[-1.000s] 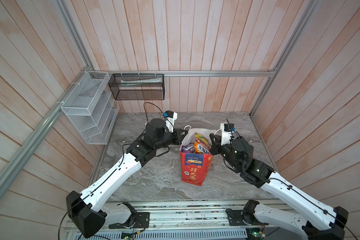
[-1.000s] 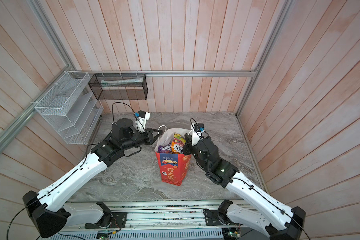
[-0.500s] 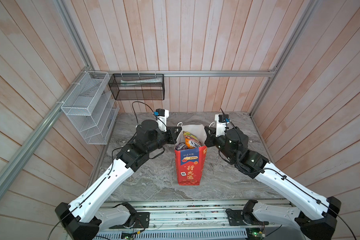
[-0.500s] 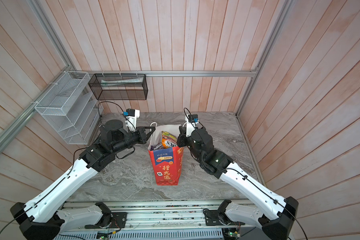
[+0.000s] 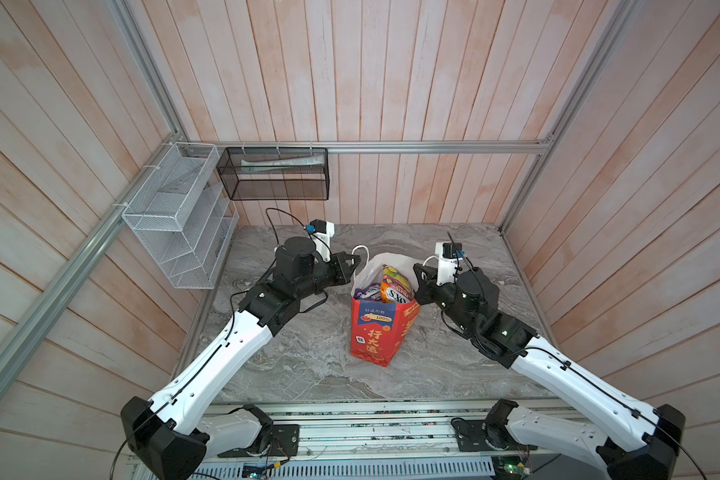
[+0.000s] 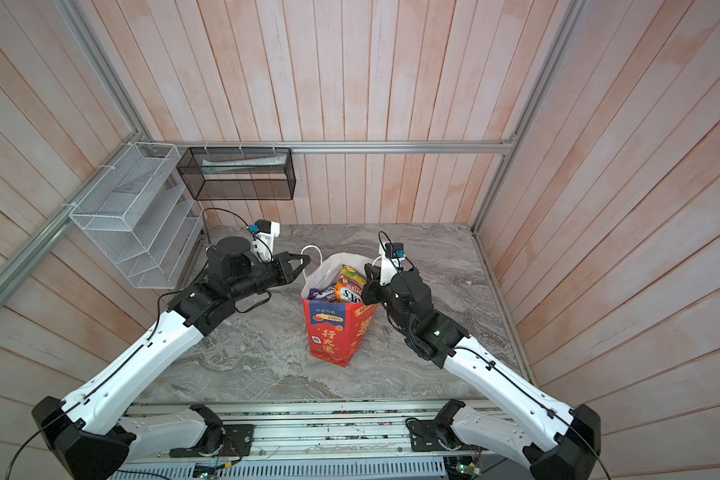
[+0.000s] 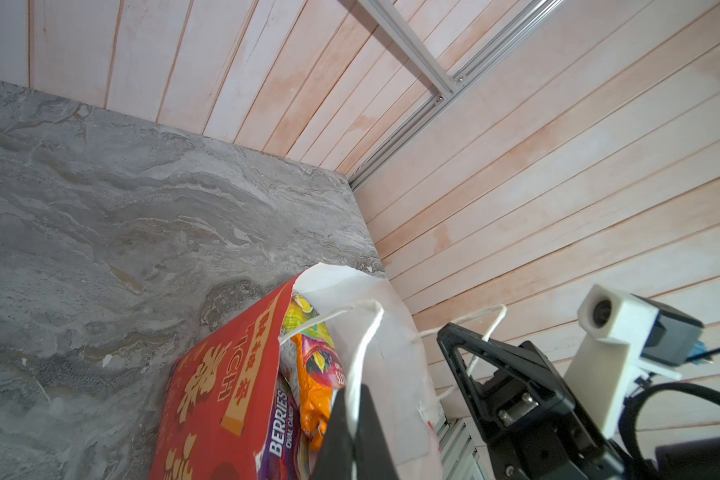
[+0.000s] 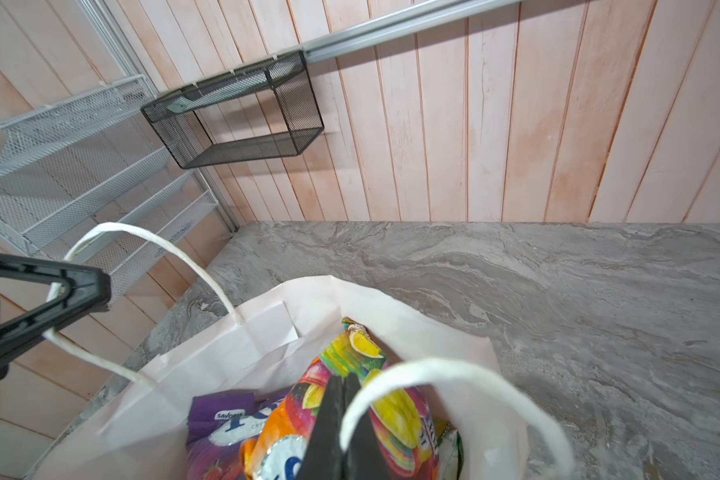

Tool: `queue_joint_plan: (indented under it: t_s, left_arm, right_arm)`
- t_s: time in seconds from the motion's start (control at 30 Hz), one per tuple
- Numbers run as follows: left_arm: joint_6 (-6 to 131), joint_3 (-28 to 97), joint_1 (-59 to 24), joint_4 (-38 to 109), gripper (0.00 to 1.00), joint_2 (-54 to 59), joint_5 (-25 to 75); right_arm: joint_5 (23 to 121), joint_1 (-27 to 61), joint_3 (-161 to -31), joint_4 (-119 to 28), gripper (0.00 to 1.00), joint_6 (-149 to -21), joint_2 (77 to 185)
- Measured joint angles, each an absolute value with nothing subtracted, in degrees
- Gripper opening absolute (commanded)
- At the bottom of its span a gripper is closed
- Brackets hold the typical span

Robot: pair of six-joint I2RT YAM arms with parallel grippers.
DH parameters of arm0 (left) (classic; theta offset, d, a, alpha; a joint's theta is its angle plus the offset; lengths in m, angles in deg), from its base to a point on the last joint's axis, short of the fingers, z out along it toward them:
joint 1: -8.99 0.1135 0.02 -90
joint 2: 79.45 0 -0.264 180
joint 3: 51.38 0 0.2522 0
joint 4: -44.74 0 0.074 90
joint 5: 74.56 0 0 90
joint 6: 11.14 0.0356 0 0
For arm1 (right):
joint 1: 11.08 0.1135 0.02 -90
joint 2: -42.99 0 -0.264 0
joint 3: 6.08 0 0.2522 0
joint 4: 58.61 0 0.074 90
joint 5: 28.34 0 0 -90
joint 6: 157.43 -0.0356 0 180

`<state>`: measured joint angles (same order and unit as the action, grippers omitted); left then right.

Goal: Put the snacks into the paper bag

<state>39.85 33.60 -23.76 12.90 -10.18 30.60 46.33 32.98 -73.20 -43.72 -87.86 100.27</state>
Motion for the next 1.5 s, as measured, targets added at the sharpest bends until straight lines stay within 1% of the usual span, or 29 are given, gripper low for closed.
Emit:
queue_joint_plan:
  t_s: [0.17,0.37,0.53,0.67,1.0,1.03,1.07,1.1,1.13,1.2,1.23,1.33,1.4,1.5]
  left_arm:
    - [40.3,31.4,-23.8,13.5,0.00,-12.1,30.4]
    - [40.2,31.9,-23.8,13.4,0.00,-9.8,30.9]
    - [40.3,31.9,-23.8,13.5,0.00,-9.9,31.9]
    - [40.7,31.1,-23.8,14.3,0.00,-11.0,31.1]
    - [40.6,23.8,-23.8,21.6,0.00,-16.7,29.9]
    - [40.7,23.5,-23.8,22.0,0.01,-17.0,29.7]
    - [40.6,23.4,-23.8,22.2,0.09,-17.2,29.5]
    - [40.5,23.2,-23.8,22.5,0.21,-17.3,29.1]
    - [39.9,22.9,-23.8,23.7,0.33,-17.3,28.6]
    - [39.9,22.9,-23.8,26.3,0.47,-17.5,28.2]
    - [39.5,22.9,-23.8,27.5,0.52,-17.8,28.1]
    - [39.3,22.9,-23.8,29.2,0.64,-18.6,28.0]
    - [39.3,22.9,-23.8,29.5,0.70,-19.1,27.7]
    - [39.4,22.9,-23.8,29.6,0.74,-20.1,26.9]
  right_arm:
    - [46.2,32.7,-72.1,-42.7,0.00,-87.5,95.7]
    - [46.1,32.8,-72.0,-41.1,0.00,-87.5,95.7]
    - [46.2,32.6,-72.1,-41.5,0.00,-86.9,96.6]
    - [49.0,31.8,-72.5,-41.5,0.00,-86.5,97.8]
    - [55.7,31.2,-72.6,-41.8,0.00,-85.1,97.8]
    - [55.8,31.2,-72.6,-41.8,0.00,-85.1,97.8]
    - [55.8,31.2,-72.6,-41.8,0.00,-85.2,97.9]
    - [55.8,31.2,-72.6,-41.9,0.00,-85.2,97.9]
    - [55.8,31.2,-72.6,-41.9,0.02,-85.2,98.0]
    - [55.8,31.2,-72.6,-41.8,0.20,-85.6,98.4]
    - [55.6,31.2,-72.6,-42.4,0.29,-85.6,98.5]
    - [54.7,31.1,-72.6,-43.7,0.54,-86.6,98.0]
    - [53.9,31.1,-72.6,-43.8,0.67,-87.4,97.3]
    - [52.0,31.1,-72.6,-43.7,0.81,-88.4,95.9]
